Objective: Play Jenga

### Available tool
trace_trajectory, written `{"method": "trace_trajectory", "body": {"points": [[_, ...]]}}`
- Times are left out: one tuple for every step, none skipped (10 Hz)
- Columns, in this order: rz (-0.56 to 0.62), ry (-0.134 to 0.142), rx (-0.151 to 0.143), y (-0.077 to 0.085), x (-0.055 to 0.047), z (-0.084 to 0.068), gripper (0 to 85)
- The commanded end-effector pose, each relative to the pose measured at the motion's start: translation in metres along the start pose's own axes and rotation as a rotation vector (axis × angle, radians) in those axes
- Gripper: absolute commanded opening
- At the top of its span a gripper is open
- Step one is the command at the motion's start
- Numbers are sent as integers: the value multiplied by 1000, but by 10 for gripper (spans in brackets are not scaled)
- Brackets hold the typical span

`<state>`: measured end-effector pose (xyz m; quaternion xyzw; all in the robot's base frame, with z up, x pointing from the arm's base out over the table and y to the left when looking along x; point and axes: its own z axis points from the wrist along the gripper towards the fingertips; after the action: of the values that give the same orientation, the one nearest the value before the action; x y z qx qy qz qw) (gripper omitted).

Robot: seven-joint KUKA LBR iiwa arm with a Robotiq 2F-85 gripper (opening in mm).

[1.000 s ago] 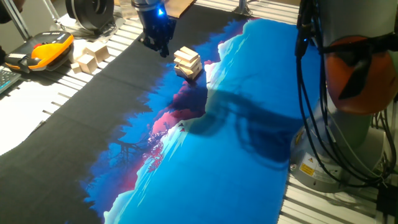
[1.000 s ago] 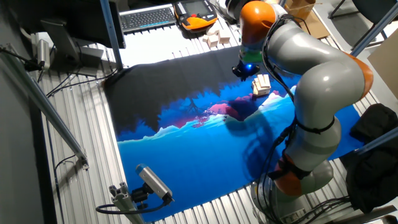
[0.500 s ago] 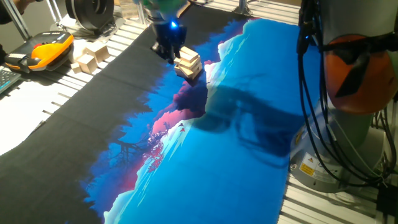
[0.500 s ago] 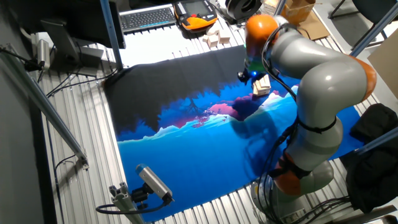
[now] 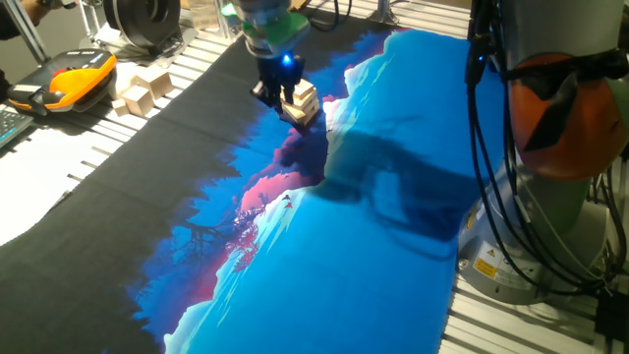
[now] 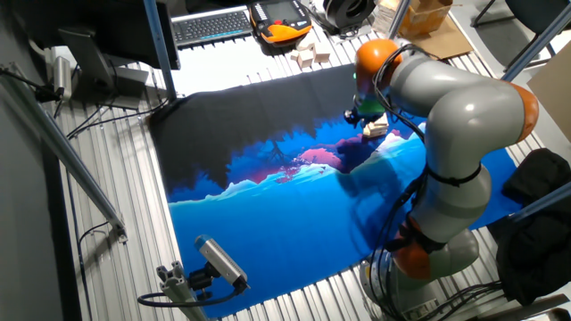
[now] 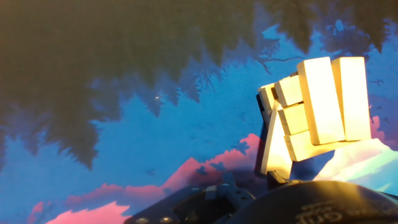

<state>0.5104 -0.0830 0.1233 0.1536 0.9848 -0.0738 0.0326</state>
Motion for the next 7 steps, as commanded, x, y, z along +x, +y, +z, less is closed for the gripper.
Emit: {"method": "trace_trajectory", "body": {"points": [[9,-2,0,-1,2,3,340],[28,-5,18,-2,5,6,510],[56,15,14,-6,7,9,510],[68,10,12,-9,8,12,510],[72,0,17,-10,8,14,510],[73,-3,9,-10,7,15,510],[70,14,9,-6,5,13,510]]}}
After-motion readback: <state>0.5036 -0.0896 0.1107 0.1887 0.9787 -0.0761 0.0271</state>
